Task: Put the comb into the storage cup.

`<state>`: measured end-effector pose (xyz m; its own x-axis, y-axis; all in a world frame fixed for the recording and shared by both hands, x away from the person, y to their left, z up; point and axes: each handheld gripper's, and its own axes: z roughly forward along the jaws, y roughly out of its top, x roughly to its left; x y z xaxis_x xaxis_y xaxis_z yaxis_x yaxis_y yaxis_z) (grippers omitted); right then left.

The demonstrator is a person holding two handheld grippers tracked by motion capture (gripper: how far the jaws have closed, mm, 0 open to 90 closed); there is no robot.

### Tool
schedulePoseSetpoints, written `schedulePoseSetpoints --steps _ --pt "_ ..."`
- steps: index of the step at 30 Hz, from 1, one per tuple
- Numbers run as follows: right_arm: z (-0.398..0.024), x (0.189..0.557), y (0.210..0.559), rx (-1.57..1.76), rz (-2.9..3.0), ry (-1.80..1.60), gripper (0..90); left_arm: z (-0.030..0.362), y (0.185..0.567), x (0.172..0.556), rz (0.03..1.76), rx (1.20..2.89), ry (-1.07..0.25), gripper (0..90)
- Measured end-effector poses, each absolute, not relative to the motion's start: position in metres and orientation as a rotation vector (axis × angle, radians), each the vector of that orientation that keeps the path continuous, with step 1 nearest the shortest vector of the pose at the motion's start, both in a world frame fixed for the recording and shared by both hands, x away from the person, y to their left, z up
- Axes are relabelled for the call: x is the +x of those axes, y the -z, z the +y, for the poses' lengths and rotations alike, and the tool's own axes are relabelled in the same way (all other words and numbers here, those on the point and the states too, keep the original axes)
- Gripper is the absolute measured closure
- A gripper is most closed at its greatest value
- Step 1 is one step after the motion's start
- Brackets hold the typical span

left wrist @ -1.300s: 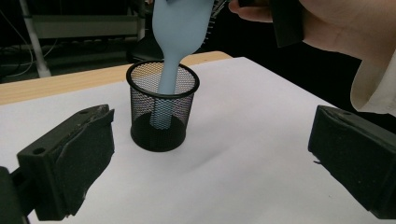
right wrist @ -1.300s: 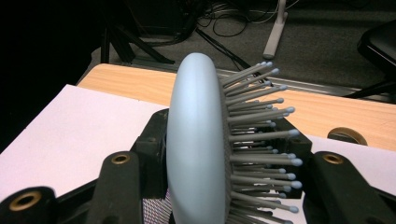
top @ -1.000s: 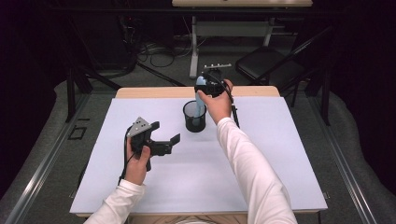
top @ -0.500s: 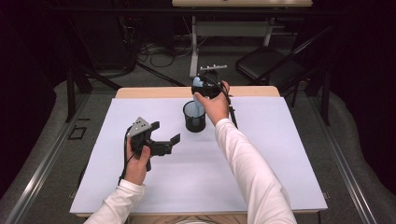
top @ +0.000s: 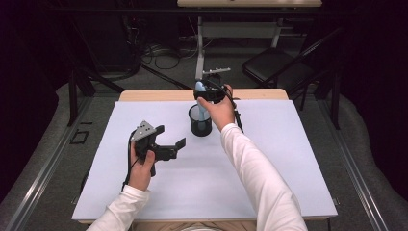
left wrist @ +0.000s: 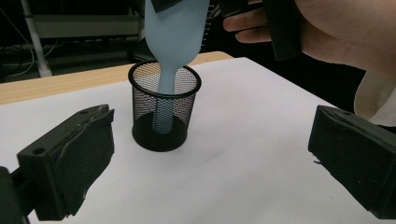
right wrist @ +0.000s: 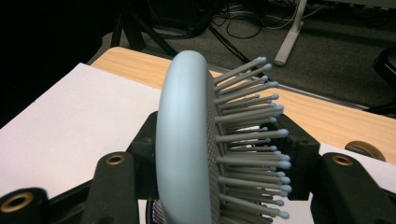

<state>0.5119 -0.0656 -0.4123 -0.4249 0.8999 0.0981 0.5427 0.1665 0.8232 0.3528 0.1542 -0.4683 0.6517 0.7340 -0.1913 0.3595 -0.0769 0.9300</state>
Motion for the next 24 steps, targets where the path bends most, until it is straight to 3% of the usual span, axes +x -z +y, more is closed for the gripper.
schedulePoseSetpoints --steps 6,12,24 --pt "-0.0643 0.5096 0.4122 1.348 2.047 -1.162 42.3 0.1545 0.4683 0.3530 0.902 1.683 -0.394 0.4" --pt "-0.0641 0.5076 0.4115 1.312 2.035 -1.157 33.2 0.1549 0.4682 0.3533 0.903 1.682 -0.396 0.4" --pt "-0.0646 0.5044 0.4079 1.336 2.006 -1.129 2.2 0.1556 0.4686 0.3539 0.906 1.682 -0.392 0.4"
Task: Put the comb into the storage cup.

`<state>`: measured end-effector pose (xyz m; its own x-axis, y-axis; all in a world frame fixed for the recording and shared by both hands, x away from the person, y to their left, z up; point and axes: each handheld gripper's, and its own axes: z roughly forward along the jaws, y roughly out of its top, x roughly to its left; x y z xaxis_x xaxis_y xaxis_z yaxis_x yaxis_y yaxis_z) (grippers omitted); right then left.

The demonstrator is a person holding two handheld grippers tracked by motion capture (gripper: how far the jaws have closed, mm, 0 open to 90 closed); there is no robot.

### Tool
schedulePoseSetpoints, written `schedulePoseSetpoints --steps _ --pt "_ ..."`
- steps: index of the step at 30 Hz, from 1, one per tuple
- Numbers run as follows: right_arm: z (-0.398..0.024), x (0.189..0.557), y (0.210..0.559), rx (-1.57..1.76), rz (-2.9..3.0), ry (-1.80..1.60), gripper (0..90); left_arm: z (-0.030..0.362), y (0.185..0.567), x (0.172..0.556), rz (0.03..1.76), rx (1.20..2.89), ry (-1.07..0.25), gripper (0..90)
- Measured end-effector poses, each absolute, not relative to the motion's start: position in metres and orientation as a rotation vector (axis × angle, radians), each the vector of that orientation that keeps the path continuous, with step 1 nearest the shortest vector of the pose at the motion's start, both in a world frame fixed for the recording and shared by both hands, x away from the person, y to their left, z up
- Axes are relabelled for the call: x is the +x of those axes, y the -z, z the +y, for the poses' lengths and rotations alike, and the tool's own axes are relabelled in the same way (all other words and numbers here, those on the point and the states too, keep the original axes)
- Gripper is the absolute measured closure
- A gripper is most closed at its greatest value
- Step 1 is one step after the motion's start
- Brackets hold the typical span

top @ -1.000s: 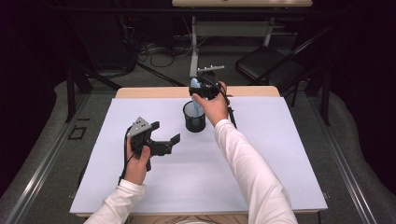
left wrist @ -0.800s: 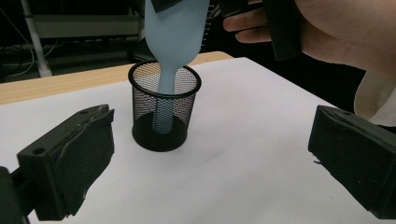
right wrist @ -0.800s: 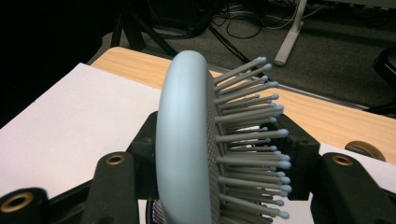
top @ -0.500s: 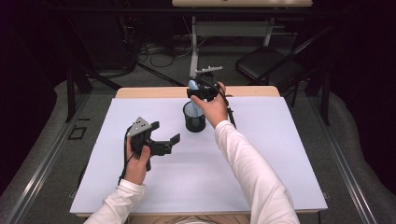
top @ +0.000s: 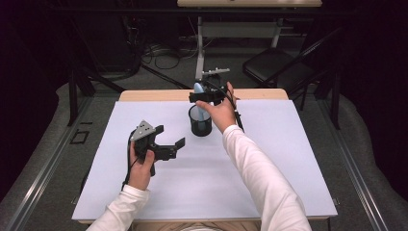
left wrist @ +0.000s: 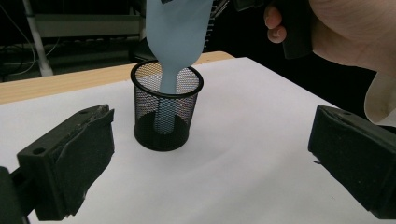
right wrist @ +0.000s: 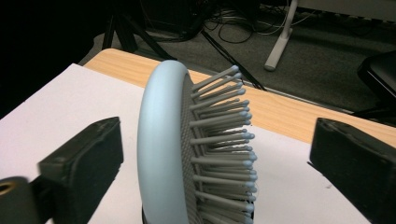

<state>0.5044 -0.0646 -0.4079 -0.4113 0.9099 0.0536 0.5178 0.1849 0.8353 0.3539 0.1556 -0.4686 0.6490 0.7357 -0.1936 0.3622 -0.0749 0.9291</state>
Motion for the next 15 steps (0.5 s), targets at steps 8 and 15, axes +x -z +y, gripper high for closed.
schedulePoseSetpoints --steps 8,15 --pt "-0.070 0.497 0.401 1.328 1.974 -1.146 0.0 0.157 0.468 0.354 0.913 1.676 -0.394 0.4" --pt "-0.080 0.483 0.393 1.329 1.971 -1.212 0.0 0.161 0.466 0.355 0.917 1.675 -0.390 0.4"
